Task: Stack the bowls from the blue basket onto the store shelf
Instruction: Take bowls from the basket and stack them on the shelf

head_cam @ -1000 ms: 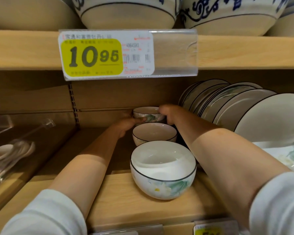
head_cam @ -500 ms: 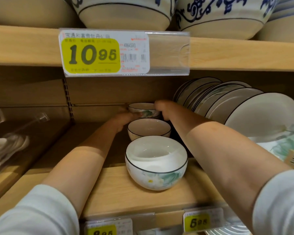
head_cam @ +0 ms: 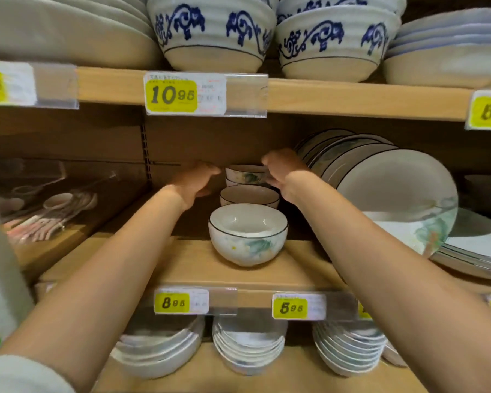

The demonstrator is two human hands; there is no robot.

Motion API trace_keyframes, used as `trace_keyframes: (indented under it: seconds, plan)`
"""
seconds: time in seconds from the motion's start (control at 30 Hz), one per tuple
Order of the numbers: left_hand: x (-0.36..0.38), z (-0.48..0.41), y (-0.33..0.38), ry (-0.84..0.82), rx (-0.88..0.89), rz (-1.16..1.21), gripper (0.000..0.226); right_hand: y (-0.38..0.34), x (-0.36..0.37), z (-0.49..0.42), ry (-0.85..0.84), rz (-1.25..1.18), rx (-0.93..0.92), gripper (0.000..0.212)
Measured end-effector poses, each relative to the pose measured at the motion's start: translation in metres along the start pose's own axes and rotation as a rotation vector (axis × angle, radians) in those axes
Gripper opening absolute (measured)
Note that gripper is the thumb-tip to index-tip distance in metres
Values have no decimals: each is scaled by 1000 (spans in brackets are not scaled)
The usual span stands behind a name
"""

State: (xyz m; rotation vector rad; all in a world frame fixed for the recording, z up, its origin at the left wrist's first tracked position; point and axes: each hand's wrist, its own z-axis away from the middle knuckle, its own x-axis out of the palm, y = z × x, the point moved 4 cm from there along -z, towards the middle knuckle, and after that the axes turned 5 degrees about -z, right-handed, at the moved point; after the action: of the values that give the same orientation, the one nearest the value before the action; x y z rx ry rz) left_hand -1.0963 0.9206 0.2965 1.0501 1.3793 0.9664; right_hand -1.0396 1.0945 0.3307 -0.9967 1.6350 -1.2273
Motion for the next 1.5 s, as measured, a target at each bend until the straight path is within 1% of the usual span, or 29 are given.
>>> trace_keyframes:
  seconds: [0.03,0.1,0.13,0.17,0.2,0.27,0.37,0.47,0.53,0.63,0.7,0.8,0.9,1.0,1.17,1.23,1.33,1.5]
  plan:
    - [-5,17,-2,23,-11,28,26,1,-5,14,-5,-28,-7,20]
    - [-17,57,-7,103,-15,110,32,4,-16,46,-27,-105,-9,29]
    - [-22,79,-8,131,13,142,33,5,-24,63,-34,-135,-12,28]
    - [-26,103,-7,150,47,159,32,5,-31,79,-45,-161,-28,22]
    - [-29,125,-8,160,77,171,29,5,-37,95,-61,-190,-49,17]
    - [-31,172,-9,194,120,174,23,5,-49,125,-116,-265,-90,17]
    - [-33,239,-9,267,158,183,16,9,-49,162,-199,-352,-84,18]
    - [-45,307,-22,336,147,199,17,21,-24,207,-329,-359,-39,23]
    - [-60,345,-32,384,129,195,19,32,-2,237,-409,-385,-28,22]
    - [-98,400,-56,474,106,163,22,50,42,287,-551,-456,55,27]
    - [-127,430,-76,532,66,154,21,63,71,321,-640,-476,121,26]
    - [-176,473,-120,625,-42,124,19,86,123,373,-738,-438,203,24]
    - [-221,512,-165,655,-158,130,20,115,174,420,-799,-383,328,25]
    - [-269,547,-205,670,-250,151,15,143,221,464,-797,-298,407,26]
    - [-337,585,-264,676,-364,119,17,183,291,515,-797,-174,486,15]
    - [-356,592,-289,673,-421,118,17,194,314,527,-792,-141,516,20]
    - [-377,593,-326,630,-515,92,17,205,338,546,-798,-84,562,8]
    - [-400,573,-377,548,-611,83,15,232,373,546,-779,-24,619,20]
